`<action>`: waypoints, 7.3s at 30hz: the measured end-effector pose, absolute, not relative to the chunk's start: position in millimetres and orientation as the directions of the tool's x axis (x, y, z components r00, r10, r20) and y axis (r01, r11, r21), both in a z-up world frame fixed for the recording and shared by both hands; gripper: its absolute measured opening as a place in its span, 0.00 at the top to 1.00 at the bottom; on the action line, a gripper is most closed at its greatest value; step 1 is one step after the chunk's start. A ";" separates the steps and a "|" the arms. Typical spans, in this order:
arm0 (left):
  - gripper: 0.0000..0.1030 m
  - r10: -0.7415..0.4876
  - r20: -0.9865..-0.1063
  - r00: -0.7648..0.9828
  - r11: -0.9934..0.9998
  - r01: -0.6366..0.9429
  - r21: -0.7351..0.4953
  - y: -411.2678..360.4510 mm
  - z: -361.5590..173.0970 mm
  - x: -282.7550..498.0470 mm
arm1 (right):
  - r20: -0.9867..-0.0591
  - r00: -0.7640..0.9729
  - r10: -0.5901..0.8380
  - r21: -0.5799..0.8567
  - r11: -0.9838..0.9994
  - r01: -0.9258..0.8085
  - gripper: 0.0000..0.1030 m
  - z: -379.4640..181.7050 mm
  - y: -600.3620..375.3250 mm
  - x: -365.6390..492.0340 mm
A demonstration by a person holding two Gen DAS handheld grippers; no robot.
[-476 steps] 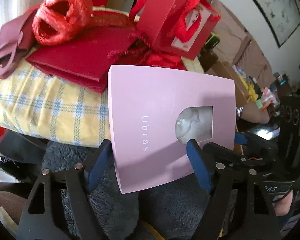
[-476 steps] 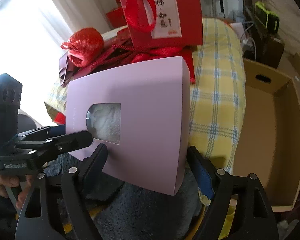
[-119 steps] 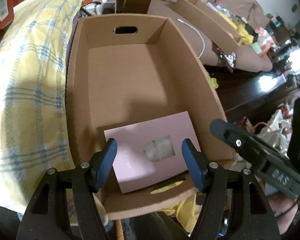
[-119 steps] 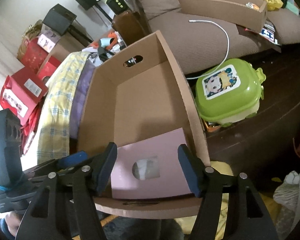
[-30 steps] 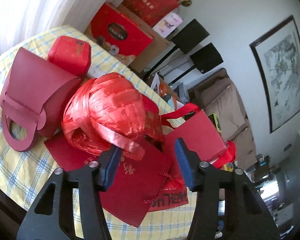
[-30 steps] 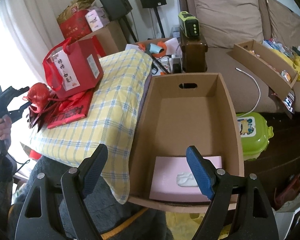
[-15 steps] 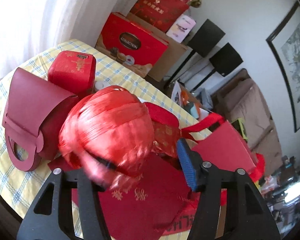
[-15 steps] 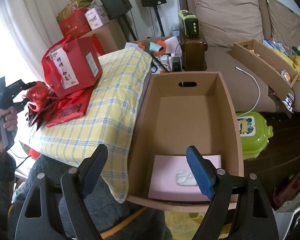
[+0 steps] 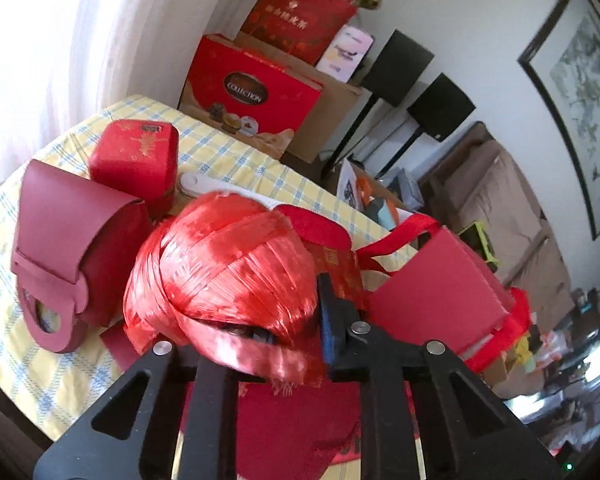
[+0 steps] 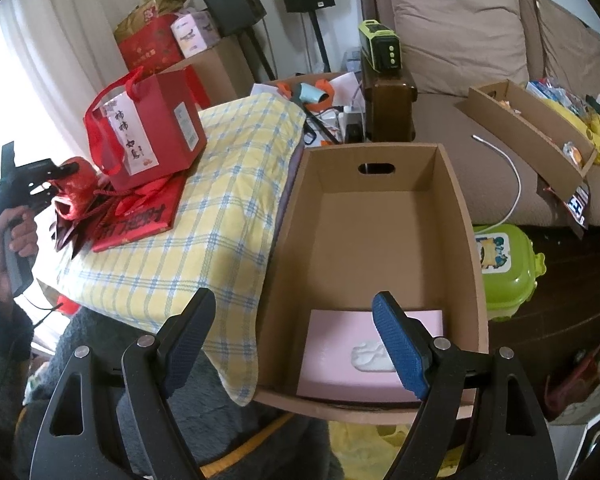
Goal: Organize objects
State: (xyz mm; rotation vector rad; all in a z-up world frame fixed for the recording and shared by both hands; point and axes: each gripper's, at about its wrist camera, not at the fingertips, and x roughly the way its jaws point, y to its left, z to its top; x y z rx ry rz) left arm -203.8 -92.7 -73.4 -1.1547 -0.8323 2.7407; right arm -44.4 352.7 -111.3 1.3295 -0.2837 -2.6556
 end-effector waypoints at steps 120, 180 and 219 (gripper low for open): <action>0.85 -0.101 -0.466 -0.879 -0.939 0.239 -0.247 -223.5 71.6 -68.1 | -0.430 -0.793 -0.431 0.143 -0.900 0.412 0.90 12.0 -7.3 -97.5; 0.85 -0.036 -0.470 -0.882 -0.977 0.129 -0.168 -164.1 90.8 -46.2 | -0.359 -0.819 -0.447 0.228 -0.893 0.388 0.90 38.8 59.5 -59.0; 0.84 0.010 -0.479 -0.878 -0.995 0.039 -0.093 -110.1 90.0 -49.7 | -0.366 -0.843 -0.394 0.293 -0.909 0.297 0.89 33.9 112.4 -56.9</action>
